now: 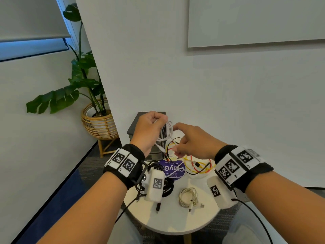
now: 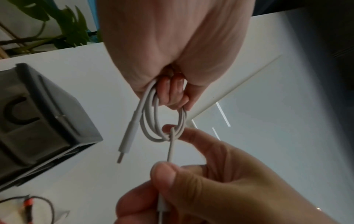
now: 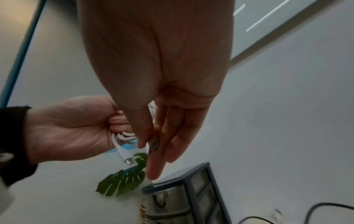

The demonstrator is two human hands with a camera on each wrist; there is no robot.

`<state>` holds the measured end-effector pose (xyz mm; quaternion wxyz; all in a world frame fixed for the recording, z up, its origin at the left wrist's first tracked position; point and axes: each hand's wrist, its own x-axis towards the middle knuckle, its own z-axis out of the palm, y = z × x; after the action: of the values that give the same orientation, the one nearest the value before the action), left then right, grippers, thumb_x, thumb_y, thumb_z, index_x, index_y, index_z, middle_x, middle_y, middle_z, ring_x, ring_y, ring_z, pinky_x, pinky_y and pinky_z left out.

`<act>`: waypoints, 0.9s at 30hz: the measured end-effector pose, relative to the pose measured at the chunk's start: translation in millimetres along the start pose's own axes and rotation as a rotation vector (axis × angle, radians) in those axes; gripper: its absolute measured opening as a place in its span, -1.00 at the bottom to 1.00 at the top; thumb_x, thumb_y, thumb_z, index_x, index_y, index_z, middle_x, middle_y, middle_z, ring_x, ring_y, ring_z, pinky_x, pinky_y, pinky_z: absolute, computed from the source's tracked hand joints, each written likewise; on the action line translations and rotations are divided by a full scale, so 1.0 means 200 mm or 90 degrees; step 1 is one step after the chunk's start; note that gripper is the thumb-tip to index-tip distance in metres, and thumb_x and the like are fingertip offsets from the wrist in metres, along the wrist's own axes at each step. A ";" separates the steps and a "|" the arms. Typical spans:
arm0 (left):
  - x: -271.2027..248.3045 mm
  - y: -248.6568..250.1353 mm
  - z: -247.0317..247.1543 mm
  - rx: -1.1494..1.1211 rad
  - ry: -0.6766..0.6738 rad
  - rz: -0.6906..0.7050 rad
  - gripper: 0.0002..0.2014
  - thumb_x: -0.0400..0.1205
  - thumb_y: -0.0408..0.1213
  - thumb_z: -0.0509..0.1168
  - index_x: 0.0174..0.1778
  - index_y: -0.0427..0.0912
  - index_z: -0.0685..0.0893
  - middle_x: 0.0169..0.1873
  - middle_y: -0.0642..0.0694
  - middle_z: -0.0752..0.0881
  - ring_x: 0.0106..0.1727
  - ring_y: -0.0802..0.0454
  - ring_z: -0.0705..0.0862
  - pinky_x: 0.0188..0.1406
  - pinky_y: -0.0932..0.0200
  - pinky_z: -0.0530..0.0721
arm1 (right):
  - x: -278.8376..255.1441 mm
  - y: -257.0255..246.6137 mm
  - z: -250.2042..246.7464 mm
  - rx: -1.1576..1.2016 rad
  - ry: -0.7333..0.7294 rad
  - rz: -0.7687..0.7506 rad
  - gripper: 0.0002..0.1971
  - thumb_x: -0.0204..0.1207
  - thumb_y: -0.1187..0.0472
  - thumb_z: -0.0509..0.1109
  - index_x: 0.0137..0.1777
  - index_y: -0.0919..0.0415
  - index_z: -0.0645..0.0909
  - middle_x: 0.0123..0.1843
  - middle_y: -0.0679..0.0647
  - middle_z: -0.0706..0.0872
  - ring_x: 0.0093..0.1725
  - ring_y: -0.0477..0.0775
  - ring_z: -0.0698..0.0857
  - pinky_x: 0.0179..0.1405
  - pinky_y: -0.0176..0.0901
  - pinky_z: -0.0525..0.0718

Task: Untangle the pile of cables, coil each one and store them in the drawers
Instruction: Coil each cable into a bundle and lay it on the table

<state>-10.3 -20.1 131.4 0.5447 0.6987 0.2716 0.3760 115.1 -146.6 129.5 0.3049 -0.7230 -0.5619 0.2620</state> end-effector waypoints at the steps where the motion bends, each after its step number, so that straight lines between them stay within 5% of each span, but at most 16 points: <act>1: 0.00 -0.01 -0.01 0.014 -0.007 0.002 -0.85 0.75 -0.28 0.36 0.09 -0.30 0.76 -0.39 0.08 0.67 -0.51 0.34 0.55 -0.44 0.43 0.46 | 0.00 0.01 -0.02 0.023 -0.027 0.020 -0.38 0.57 0.07 0.56 0.57 -0.01 0.38 -0.14 0.00 0.88 -0.16 -0.13 0.84 -0.15 -0.25 0.66; 8: 0.00 0.06 -0.02 0.036 -0.045 0.035 -0.84 0.76 -0.32 0.34 0.10 -0.35 0.73 -0.54 0.26 0.65 -0.53 0.35 0.57 -0.48 0.49 0.46 | 0.08 -0.07 -0.06 0.089 0.166 -0.061 -0.72 0.62 0.08 0.50 0.30 0.02 0.65 -0.07 -0.01 0.83 -0.14 -0.07 0.81 -0.11 -0.14 0.68; 14: 0.00 0.07 -0.05 -0.019 -0.035 0.019 -0.86 0.76 -0.28 0.34 0.07 -0.28 0.74 -0.51 0.14 0.59 -0.50 0.21 0.43 -0.52 0.33 0.40 | 0.12 -0.07 -0.01 0.162 0.221 -0.125 -0.75 0.59 0.29 0.51 0.24 0.10 0.68 -0.28 0.16 0.75 -0.30 0.03 0.70 -0.27 -0.20 0.58; 18: -0.02 0.07 -0.05 -0.065 -0.039 -0.010 -0.86 0.77 -0.33 0.32 0.09 -0.35 0.72 -0.51 0.07 0.58 -0.55 0.21 0.39 -0.57 0.36 0.36 | 0.10 -0.07 0.03 0.255 0.190 -0.132 -0.84 0.65 0.40 0.41 0.18 0.29 0.73 -0.12 0.20 0.85 -0.35 -0.19 0.66 -0.32 -0.44 0.54; 20: -0.03 0.07 -0.05 -0.080 -0.048 -0.025 -0.84 0.78 -0.36 0.30 0.12 -0.38 0.71 -0.47 0.01 0.59 -0.56 0.22 0.44 -0.56 0.36 0.39 | 0.10 -0.08 0.03 0.248 0.156 -0.127 -0.83 0.68 0.41 0.36 0.19 0.30 0.72 -0.16 0.16 0.84 -0.40 -0.15 0.61 -0.36 -0.36 0.55; 22: -0.03 0.06 -0.07 -0.124 -0.075 -0.051 -0.82 0.80 -0.38 0.25 0.17 -0.37 0.72 -0.40 -0.04 0.62 -0.47 0.16 0.53 -0.46 0.32 0.50 | 0.09 -0.08 0.00 0.219 0.149 -0.129 -0.77 0.69 0.42 0.34 0.28 0.24 0.68 -0.22 0.14 0.78 -0.40 -0.07 0.62 -0.36 -0.24 0.61; 24: -0.03 0.04 -0.10 -0.166 -0.125 -0.066 -0.78 0.82 -0.38 0.21 0.26 -0.33 0.72 -0.26 -0.12 0.72 -0.23 0.01 0.70 -0.15 0.17 0.71 | 0.08 -0.08 -0.03 0.211 0.165 -0.133 -0.69 0.70 0.41 0.32 0.36 0.10 0.58 -0.23 0.26 0.73 -0.35 0.03 0.68 -0.30 -0.15 0.72; 27: -0.04 0.03 -0.14 -0.106 -0.178 -0.054 -0.72 0.83 -0.30 0.20 0.43 -0.19 0.68 0.01 -0.21 0.83 0.14 -0.15 0.78 0.26 -0.10 0.71 | 0.07 -0.06 -0.07 0.198 0.170 -0.147 -0.67 0.69 0.39 0.34 0.31 -0.03 0.47 -0.18 0.40 0.74 -0.33 0.14 0.73 -0.19 0.01 0.82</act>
<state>-38.6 -13.1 139.4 0.6487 0.6844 0.1901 0.2732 120.3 -132.6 148.2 0.5123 -0.6261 -0.5486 0.2109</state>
